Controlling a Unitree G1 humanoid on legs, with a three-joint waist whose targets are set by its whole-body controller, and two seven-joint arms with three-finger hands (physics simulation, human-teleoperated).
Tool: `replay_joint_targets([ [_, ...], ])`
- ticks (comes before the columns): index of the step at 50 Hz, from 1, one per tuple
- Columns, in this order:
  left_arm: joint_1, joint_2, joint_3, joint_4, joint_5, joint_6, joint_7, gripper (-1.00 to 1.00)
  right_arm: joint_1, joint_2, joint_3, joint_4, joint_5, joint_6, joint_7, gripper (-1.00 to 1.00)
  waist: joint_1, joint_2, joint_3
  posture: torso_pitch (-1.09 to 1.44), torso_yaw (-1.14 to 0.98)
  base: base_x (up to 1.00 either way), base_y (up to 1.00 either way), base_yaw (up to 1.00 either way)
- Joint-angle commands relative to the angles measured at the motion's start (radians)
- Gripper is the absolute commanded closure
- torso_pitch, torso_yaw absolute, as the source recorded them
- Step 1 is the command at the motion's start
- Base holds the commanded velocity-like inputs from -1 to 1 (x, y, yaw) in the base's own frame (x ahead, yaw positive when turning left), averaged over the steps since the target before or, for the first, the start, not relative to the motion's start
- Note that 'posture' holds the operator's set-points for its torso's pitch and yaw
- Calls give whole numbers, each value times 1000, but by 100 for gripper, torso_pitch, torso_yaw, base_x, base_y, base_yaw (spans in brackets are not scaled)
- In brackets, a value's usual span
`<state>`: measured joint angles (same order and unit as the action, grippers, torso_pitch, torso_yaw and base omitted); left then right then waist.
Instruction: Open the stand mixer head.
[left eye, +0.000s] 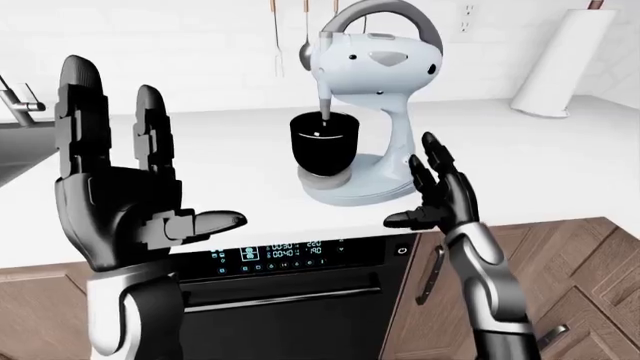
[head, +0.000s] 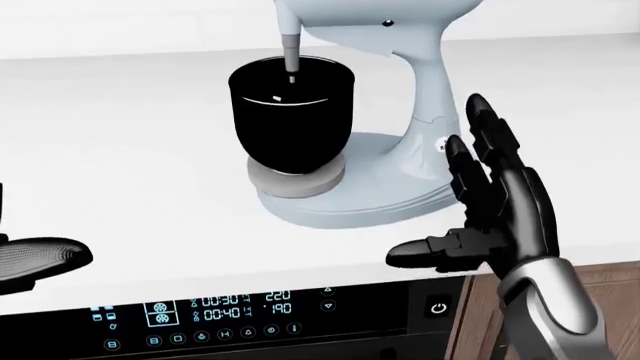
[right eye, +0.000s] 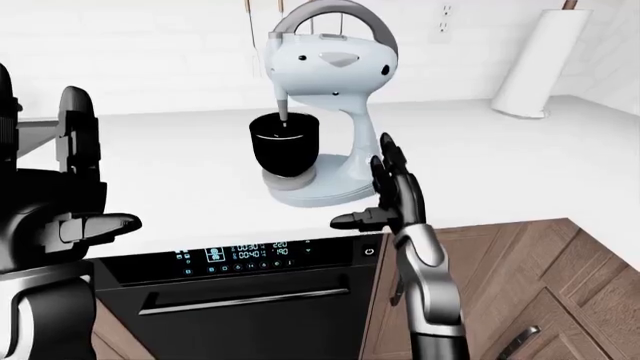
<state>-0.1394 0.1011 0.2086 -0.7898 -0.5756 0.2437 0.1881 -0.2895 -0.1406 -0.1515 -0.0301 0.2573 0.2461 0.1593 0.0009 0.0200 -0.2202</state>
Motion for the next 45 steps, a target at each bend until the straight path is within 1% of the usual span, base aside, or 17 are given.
replay_joint_targets([
  [1,-19,5,1,-22,1,-20,-7,-100,-37,-9,-5,-37,6,-28,7,-100,-1,0,-9,-26,0,0,0,0],
  [7,-19,5,0,-24,1,-19,-7,-100,-46,-9,-4,0,3,-50,14,-100,-1,-1,-9,-26,0,0,0,0],
  [13,-22,11,9,-29,-5,-14,-2,-100,-68,-7,2,55,1,-77,25,-100,-1,0,-10,-26,0,0,0,0],
  [26,-33,17,13,-29,-12,-7,4,-100,-109,-17,3,158,-2,-129,36,-100,-5,1,-4,-26,0,0,0,0],
  [40,-25,14,12,-28,-8,-11,-2,-100,-52,-12,0,-126,17,32,-4,-100,3,-1,-5,-26,0,0,0,0],
  [41,-27,14,12,-27,-8,-12,-2,-100,-47,-7,-6,-163,39,43,-3,-100,3,-1,-5,-26,0,0,0,0],
  [43,-25,13,11,-27,-8,-12,-1,-100,-36,7,-24,-251,125,71,-5,-100,2,-1,-7,-26,0,0,0,0],
  [44,-24,12,9,-27,-7,-13,-2,-100,-33,7,-23,-264,144,69,-9,-100,3,-1,-7,-26,0,0,0,0],
  [45,-22,10,5,-32,-5,-11,-1,-100,-30,18,-31,-277,193,64,-12,-100,2,0,-7,-26,0,0,0,0],
])
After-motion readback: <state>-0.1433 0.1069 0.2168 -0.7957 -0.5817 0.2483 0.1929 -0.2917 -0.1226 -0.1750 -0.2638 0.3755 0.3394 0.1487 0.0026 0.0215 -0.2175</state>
